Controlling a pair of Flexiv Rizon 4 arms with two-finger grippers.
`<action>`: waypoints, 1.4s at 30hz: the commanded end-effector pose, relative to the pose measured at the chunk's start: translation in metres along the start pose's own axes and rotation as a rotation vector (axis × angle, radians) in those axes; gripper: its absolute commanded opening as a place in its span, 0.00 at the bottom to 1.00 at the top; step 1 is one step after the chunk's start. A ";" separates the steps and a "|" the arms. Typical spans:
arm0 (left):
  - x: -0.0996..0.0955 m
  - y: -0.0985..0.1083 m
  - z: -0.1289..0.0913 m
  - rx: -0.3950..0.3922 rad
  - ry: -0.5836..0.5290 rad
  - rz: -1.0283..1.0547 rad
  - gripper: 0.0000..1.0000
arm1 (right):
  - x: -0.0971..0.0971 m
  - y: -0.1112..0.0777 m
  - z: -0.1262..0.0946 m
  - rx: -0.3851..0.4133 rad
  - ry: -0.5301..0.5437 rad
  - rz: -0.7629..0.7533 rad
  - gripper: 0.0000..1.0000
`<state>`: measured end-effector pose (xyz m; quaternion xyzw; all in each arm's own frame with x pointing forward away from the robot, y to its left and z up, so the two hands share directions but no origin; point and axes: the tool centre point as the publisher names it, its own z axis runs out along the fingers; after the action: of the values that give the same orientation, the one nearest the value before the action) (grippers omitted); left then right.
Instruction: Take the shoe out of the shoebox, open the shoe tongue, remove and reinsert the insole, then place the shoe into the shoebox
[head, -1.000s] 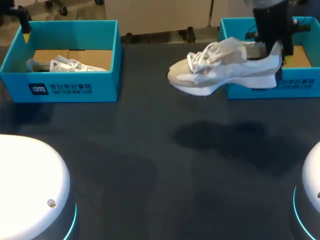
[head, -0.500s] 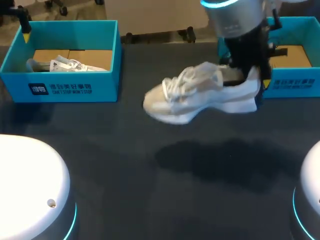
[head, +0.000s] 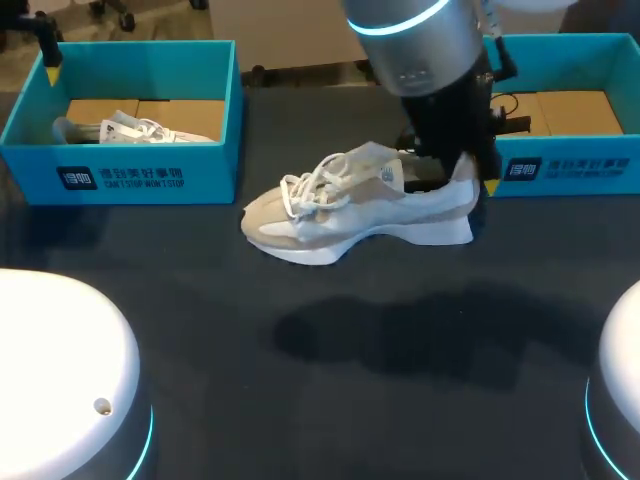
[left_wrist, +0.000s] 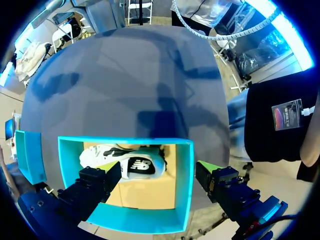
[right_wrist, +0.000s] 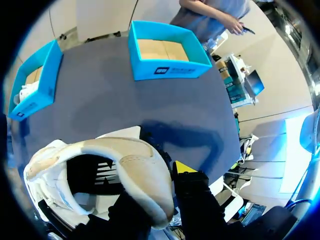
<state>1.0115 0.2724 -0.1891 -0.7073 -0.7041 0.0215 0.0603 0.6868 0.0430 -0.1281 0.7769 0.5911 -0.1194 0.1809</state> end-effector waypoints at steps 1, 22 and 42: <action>0.000 -0.001 0.001 -0.003 0.001 0.000 1.00 | 0.006 -0.022 -0.006 -0.014 -0.012 0.115 0.00; 0.000 -0.001 0.001 -0.003 0.001 0.000 1.00 | 0.056 -0.030 -0.008 -0.060 -0.022 0.106 0.00; 0.000 -0.001 0.001 -0.003 0.001 0.000 1.00 | 0.116 -0.061 0.049 -0.047 0.128 0.266 0.00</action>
<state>1.0117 0.2721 -0.1902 -0.7074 -0.7039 0.0216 0.0603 0.6657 0.1372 -0.2036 0.6958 0.6945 -0.0799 0.1648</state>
